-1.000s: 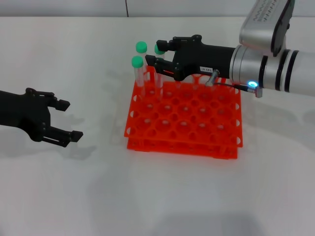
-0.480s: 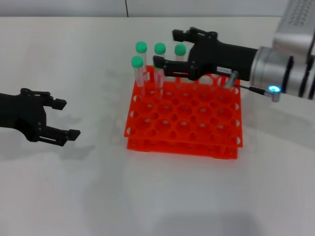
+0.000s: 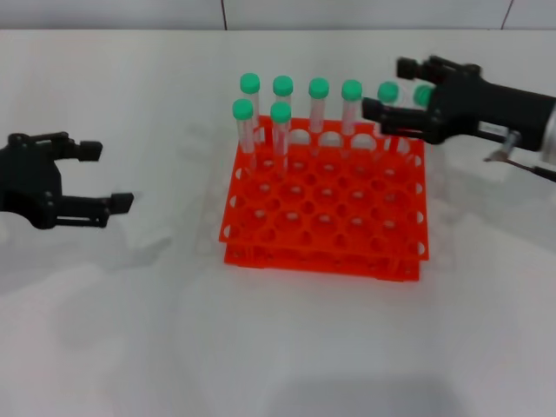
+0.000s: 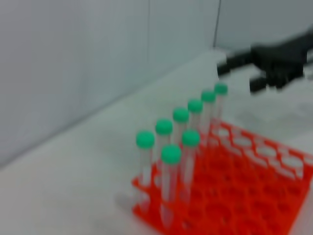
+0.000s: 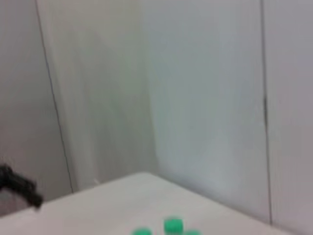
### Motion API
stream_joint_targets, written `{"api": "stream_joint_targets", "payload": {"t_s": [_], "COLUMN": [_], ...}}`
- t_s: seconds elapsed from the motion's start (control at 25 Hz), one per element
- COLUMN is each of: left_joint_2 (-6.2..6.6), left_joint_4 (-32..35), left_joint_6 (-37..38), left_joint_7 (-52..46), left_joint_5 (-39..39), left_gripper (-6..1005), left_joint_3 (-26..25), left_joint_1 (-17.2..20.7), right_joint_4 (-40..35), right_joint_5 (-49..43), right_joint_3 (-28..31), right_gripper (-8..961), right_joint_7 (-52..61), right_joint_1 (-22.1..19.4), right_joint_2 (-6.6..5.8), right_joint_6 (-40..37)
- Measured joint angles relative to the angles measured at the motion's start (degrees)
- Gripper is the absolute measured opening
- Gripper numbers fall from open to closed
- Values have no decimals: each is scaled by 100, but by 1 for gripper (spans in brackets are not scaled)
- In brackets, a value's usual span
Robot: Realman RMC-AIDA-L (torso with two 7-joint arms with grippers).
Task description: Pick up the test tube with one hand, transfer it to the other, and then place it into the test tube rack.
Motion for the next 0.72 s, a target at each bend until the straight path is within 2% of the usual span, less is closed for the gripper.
{"api": "stream_joint_targets", "payload": {"t_s": [0.24,0.36,0.44,0.72], "left_joint_2": [-28,-25,-28,-30], "left_joint_4": [-164,-226,-229,-253], "left_joint_6": [39,93,147,316], "left_joint_7": [256,316,331,374], "left_joint_5": [-765,-1017,-1102,-1242], "left_gripper": [890,890,890,890], "left_joint_3": [-200,-211,-212,-216], "left_joint_1": [238,299,321,347], "right_joint_4": [-148,-216,-402,-646], "right_joint_5": [-1400,-1718,-2025,-2226], "right_joint_3": [968,1204,1497,1621], "right_gripper": [863,861,860,857], "right_joint_7": [714,795,808,801], "right_joint_1": [-80,-102,-181,-238], "right_joint_2": [-7,-7,-9,-42], "right_joint_6": [-931,-1256,-1765,-2196]}}
